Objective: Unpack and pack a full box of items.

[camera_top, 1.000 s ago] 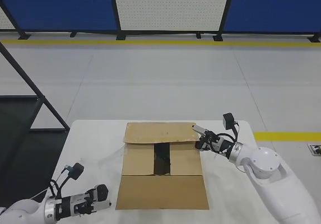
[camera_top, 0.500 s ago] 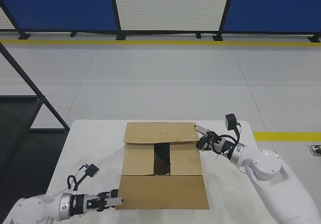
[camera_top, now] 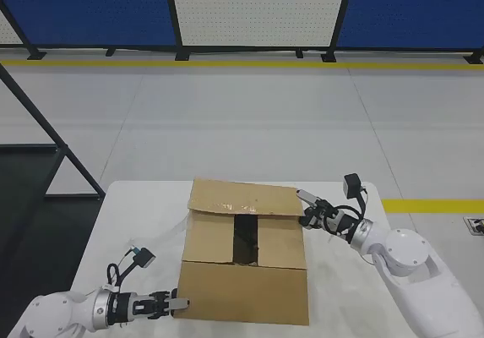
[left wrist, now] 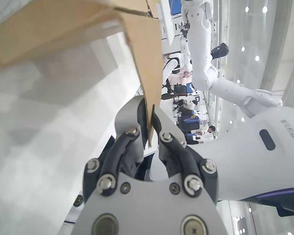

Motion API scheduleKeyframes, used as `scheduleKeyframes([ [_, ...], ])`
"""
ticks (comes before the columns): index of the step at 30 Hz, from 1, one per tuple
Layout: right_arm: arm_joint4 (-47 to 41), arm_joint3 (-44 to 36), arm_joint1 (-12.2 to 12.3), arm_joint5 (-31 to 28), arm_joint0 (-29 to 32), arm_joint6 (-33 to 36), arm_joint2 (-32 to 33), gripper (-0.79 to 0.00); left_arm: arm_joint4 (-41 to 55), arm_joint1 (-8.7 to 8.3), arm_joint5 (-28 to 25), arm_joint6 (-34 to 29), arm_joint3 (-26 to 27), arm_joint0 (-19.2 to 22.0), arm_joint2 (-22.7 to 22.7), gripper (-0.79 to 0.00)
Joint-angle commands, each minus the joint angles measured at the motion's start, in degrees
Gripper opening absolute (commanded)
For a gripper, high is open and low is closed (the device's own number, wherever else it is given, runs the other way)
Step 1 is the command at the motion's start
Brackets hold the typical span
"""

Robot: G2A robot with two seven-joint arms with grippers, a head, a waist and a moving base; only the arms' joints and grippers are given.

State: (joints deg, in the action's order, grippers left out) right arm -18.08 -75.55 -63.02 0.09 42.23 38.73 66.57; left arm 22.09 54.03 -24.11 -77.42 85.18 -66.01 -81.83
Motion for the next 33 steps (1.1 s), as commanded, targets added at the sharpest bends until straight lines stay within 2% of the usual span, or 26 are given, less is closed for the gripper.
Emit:
scheduleKeyframes([
  [1, 0.02, -0.14, -0.03, 0.05, 0.02, 0.00, 0.13, 0.000, 0.93, -0.11, -0.02, -0.83, 0.27, -0.33, -0.09, -0.785],
  [14, 0.60, -1.18, -0.20, 0.22, 0.07, 0.07, 0.87, 0.000, 4.38, -0.95, 1.20, -3.95, 0.76, -2.64, -1.04, -0.785],
  [26, 1.28, -2.43, -0.15, 0.25, 1.10, -0.21, 2.13, 0.000, 4.79, -1.89, 1.35, -4.11, 0.89, -4.01, -0.78, -0.785],
  [28, 1.36, -2.55, -0.12, 0.26, 1.28, -0.24, 2.40, 0.000, 4.68, -2.04, 1.24, -4.00, 0.66, -4.08, -0.73, -0.613],
  [29, 1.43, -2.64, -0.11, 0.29, 1.37, -0.20, 2.54, 0.000, 4.68, -2.11, 1.17, -3.92, 0.47, -4.08, -0.77, -0.446],
  [30, 1.46, -2.75, -0.09, 0.34, 1.46, -0.12, 2.69, 0.000, 4.73, -2.17, 1.12, -3.88, 0.41, -4.08, -0.76, -0.142],
  [31, 1.48, -2.87, -0.06, 0.40, 1.54, -0.02, 2.84, 0.000, 4.73, -2.24, 1.07, -3.83, 0.29, -4.08, -0.79, -0.037],
  [32, 1.61, -3.04, -0.03, 0.46, 1.62, 0.17, 2.97, 0.000, 4.84, -2.31, 1.03, -3.78, 0.21, -4.08, -0.81, 0.000],
  [33, 1.83, -3.22, 0.01, 0.53, 1.71, 0.39, 3.10, 0.000, 4.92, -2.37, 0.97, -3.72, 0.21, -4.07, -0.84, 0.000],
])
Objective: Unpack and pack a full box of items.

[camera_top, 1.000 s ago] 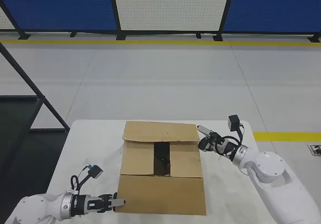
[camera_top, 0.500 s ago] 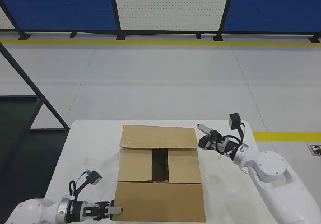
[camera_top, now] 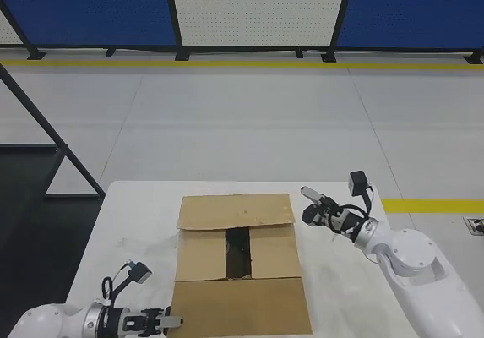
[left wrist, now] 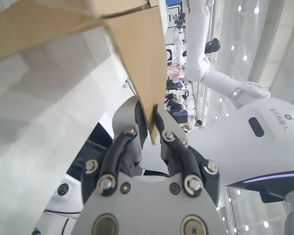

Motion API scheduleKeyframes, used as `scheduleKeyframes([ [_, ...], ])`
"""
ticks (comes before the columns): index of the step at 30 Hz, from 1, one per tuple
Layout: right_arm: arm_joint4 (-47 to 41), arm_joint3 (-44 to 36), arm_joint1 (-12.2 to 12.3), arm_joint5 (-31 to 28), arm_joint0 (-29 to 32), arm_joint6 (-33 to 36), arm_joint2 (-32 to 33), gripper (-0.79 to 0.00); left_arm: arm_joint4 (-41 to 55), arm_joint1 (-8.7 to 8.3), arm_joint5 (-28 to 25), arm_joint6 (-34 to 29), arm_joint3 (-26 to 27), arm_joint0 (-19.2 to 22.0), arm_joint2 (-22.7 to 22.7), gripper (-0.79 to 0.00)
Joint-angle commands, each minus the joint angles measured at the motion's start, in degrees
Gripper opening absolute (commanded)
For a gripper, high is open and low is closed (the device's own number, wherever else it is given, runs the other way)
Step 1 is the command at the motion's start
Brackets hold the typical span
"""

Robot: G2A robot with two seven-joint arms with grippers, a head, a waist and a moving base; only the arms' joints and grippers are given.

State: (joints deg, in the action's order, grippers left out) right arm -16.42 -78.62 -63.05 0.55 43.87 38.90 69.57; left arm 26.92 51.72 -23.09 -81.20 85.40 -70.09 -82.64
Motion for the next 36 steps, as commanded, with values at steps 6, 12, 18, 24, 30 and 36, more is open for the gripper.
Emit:
scheduleKeyframes([
  [6, -0.73, -2.19, 0.33, -0.05, 0.85, 3.35, 1.34, 0.000, 1.00, -0.51, -0.41, 0.41, 0.02, -0.06, -1.05, 0.000],
  [12, -0.61, -3.26, 0.49, 0.40, 1.05, 4.53, 1.79, 0.000, 0.33, -1.68, -3.31, 3.31, 0.84, -2.04, -7.69, 0.000],
  [18, -0.45, -3.77, 0.46, 0.79, 1.67, 3.66, 1.65, 0.000, -0.31, -2.54, -6.41, 6.42, 2.64, -5.17, -13.96, 0.000],
  [24, 1.74, -3.52, 0.35, 5.85, 0.62, 3.72, 0.31, 0.000, -0.31, -2.54, -6.41, 6.42, 2.64, -5.17, -13.96, 0.000],
  [30, 1.52, -3.10, 0.24, 5.89, -0.46, 8.06, -1.05, 0.000, 1.77, -2.33, -4.84, 11.62, 2.77, -5.66, -14.09, 0.000],
  [36, -0.74, -0.92, -0.65, 5.30, -3.17, 8.25, -3.51, 0.000, 2.56, -2.43, -5.21, 11.12, 0.83, -4.55, -14.09, 0.000],
])
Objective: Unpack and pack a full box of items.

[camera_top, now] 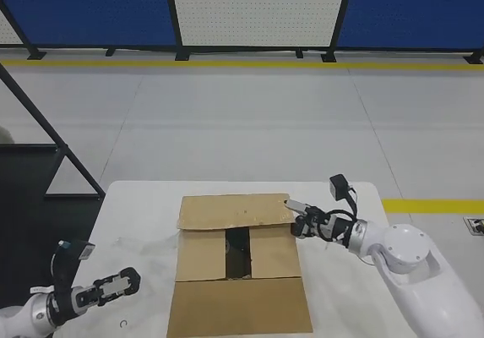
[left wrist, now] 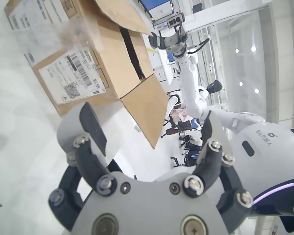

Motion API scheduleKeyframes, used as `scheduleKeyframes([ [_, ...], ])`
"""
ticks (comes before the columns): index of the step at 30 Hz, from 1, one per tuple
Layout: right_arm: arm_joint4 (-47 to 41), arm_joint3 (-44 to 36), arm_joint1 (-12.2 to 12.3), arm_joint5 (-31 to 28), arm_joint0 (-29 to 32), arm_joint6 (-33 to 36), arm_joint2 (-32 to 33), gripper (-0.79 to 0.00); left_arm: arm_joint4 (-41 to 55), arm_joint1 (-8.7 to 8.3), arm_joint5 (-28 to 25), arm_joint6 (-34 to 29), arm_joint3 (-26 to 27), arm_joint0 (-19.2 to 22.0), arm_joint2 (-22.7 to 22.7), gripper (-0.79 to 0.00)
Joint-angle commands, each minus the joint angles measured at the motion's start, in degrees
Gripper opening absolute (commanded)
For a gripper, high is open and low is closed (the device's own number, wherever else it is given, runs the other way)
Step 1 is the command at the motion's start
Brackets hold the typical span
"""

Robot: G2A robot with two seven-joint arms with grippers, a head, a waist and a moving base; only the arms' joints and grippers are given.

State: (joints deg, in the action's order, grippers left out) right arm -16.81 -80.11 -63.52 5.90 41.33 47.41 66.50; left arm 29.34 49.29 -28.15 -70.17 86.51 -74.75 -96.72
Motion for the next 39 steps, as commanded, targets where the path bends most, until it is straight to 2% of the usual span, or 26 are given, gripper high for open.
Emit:
scheduleKeyframes([
  [1, -1.17, 1.18, -0.41, -0.22, -1.26, -0.45, -0.92, 0.000, 0.33, -0.01, -0.34, 0.05, -0.49, 0.20, -0.01, 0.000],
  [10, -6.87, 7.90, -2.82, -3.39, -8.22, -4.81, -4.50, 0.000, 0.50, -0.01, -0.39, 0.02, -0.56, 0.22, 0.00, 0.000],
  [17, -7.51, 12.97, -5.38, -4.04, -14.67, -11.32, -9.13, 0.000, 0.50, -0.01, -0.39, 0.02, -0.56, 0.22, 0.00, 0.000],
  [32, -8.81, 13.15, -5.76, -4.06, -14.61, -11.99, -9.55, 0.000, 0.50, -0.01, -0.39, 0.02, -0.56, 0.22, 0.00, 0.000],
  [34, -9.09, 14.29, -6.46, -2.97, -15.38, -15.50, -10.49, 0.000, 0.50, -0.01, -0.39, 0.02, -0.56, 0.22, 0.00, 0.000],
  [39, -13.27, 20.61, -9.21, -4.46, -19.74, -19.02, -13.91, 0.000, 0.48, 0.06, 0.17, 2.13, 1.56, -0.92, -0.08, 0.000],
])
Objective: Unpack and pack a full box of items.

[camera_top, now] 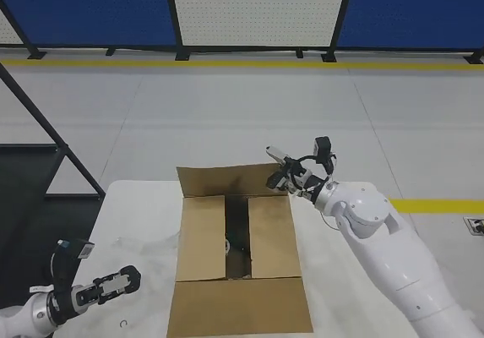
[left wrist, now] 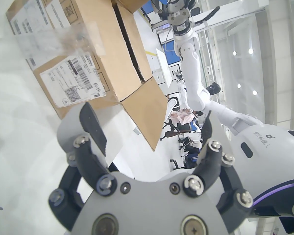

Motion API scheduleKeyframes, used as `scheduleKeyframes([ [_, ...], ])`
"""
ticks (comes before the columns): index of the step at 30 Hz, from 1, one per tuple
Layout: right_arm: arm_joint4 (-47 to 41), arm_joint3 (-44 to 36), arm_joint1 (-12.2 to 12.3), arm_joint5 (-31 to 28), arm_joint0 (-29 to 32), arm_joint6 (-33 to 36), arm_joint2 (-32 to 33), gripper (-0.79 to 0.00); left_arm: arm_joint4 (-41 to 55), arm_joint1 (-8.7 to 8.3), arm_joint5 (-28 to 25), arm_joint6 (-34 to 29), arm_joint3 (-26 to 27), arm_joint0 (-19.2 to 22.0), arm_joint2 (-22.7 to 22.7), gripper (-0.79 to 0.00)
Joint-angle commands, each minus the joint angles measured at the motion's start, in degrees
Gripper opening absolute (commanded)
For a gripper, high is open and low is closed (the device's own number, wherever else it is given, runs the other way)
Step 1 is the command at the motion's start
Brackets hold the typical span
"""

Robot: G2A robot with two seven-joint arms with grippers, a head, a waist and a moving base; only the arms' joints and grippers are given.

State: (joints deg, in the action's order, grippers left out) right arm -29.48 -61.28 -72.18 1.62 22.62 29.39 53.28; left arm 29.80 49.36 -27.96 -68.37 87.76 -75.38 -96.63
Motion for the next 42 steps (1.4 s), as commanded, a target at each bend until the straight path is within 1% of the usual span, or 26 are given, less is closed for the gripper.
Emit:
scheduleKeyframes([
  [1, -0.86, 3.62, -1.17, -0.10, -2.09, -2.37, -1.48, 0.000, 0.09, -0.01, -0.02, 0.65, 0.52, -0.60, -0.32, 0.000],
  [3, -0.80, 7.04, -2.43, 0.49, -4.14, -4.88, -3.26, 0.000, 0.02, -0.01, -0.06, 1.20, 0.91, -1.20, -0.61, 0.000],
  [7, -1.85, 13.75, -4.81, 0.56, -7.28, -6.70, -5.94, 0.000, 0.41, 0.00, -0.31, 2.03, 1.36, -2.45, -1.07, 0.000],
  [12, -2.45, 20.20, -7.60, -1.62, -9.63, -7.25, -8.65, 0.000, 0.60, 0.02, -0.43, 2.27, 1.49, -2.84, -1.21, 0.000],
  [17, -1.13, 25.09, -10.06, -2.87, -11.22, -9.38, -10.88, 0.000, 0.60, 0.02, -0.43, 2.27, 1.49, -2.84, -1.21, 0.000],
  [21, -0.34, 28.27, -11.84, -1.44, -12.26, -9.53, -12.27, 0.000, 0.60, 0.02, -0.43, 2.27, 1.49, -2.84, -1.21, 0.000],
  [28, 0.93, 32.97, -14.13, 0.26, -13.98, -8.41, -13.30, 0.000, 0.60, 0.02, -0.43, 2.27, 1.49, -2.84, -1.21, 0.000],
  [35, 2.59, 36.09, -15.78, 1.99, -15.32, -6.83, -13.73, 0.000, 0.60, 0.02, -0.43, 2.27, 1.49, -2.84, -1.21, 0.000],
  [39, 2.56, 37.11, -16.41, 0.62, -15.53, -7.90, -13.04, 0.000, 0.60, 0.02, -0.43, 2.27, 1.49, -2.84, -1.21, 0.000],
  [42, 2.41, 37.42, -16.55, -2.24, -15.60, -8.82, -12.06, 0.000, 0.60, 0.02, -0.43, 2.27, 1.49, -2.84, -1.21, 0.000],
])
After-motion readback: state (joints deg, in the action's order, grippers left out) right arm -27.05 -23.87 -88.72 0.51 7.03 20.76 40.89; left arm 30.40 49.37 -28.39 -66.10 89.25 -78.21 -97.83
